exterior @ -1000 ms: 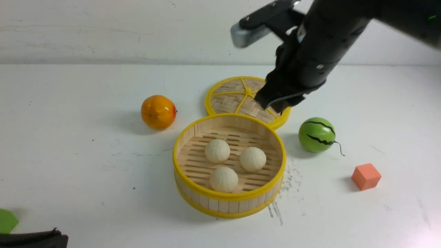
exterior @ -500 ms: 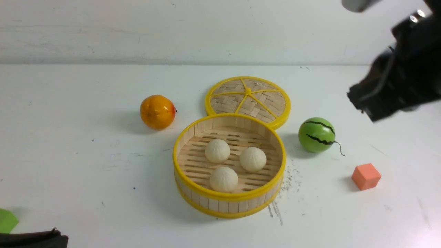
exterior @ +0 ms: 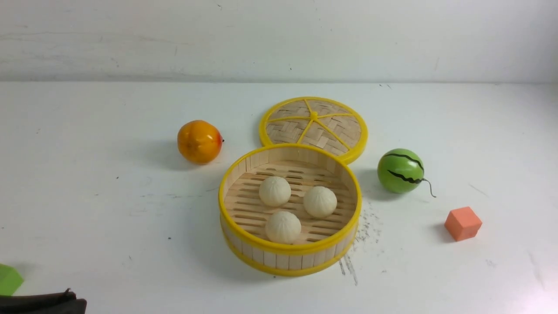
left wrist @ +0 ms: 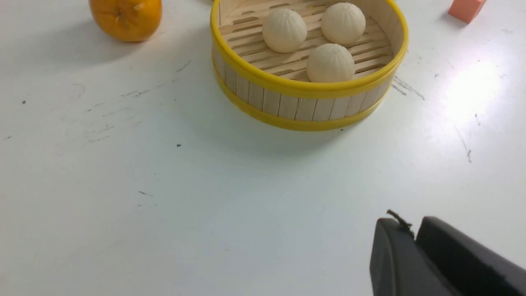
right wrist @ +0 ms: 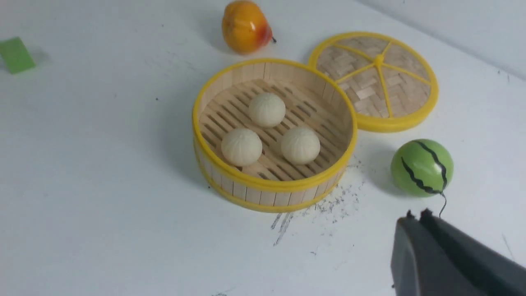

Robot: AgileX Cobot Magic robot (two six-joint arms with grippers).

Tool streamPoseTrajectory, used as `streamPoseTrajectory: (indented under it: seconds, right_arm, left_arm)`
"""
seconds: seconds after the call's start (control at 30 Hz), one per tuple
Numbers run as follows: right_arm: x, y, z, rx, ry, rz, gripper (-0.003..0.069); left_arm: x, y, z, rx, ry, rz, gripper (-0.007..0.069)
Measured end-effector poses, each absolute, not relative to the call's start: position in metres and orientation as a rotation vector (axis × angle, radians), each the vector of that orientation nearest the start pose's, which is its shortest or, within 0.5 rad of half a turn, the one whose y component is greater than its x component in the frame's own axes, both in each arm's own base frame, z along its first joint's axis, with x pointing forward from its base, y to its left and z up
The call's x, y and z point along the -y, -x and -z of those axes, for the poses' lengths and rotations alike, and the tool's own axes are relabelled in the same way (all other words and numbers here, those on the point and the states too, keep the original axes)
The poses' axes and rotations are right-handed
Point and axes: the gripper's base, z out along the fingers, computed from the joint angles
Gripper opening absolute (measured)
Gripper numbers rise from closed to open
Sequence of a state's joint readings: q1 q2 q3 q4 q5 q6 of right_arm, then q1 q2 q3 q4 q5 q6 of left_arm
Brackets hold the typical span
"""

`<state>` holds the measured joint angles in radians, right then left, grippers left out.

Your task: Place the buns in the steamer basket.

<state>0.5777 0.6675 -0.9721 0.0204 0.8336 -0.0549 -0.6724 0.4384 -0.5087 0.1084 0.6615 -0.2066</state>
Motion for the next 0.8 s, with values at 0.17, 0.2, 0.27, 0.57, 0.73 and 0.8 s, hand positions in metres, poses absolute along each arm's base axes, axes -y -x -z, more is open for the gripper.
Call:
streamPoseTrajectory:
  seconds: [0.17, 0.2, 0.27, 0.57, 0.73, 0.8]
  right_arm:
    - [-0.046, -0.069, -0.406, -1.861, 0.605, -0.37, -0.0007]
    - [-0.043, -0.064, -0.406, -1.846, 0.601, -0.373, -0.0006]
    - [-0.04, -0.059, -0.406, -1.841, 0.6, -0.374, -0.0003]
    - [-0.037, -0.053, -0.395, -1.964, 0.637, -0.353, 0.0003]
    - [-0.038, -0.047, -0.388, -2.065, 0.647, -0.405, 0.0008]
    - [-0.037, -0.045, -0.386, -2.095, 0.656, -0.411, 0.0011]
  left_arm:
    - [0.048, -0.07, -0.295, -2.029, -0.531, 0.416, 0.0074]
    - [0.048, -0.07, -0.295, -2.029, -0.531, 0.416, 0.0075]
    - [0.048, -0.07, -0.295, -2.029, -0.531, 0.416, 0.0078]
    - [0.048, -0.07, -0.295, -2.029, -0.531, 0.416, 0.0085]
    - [0.048, -0.07, -0.295, -2.029, -0.531, 0.416, 0.0089]
    - [0.048, -0.07, -0.295, -2.029, -0.531, 0.416, 0.0091]
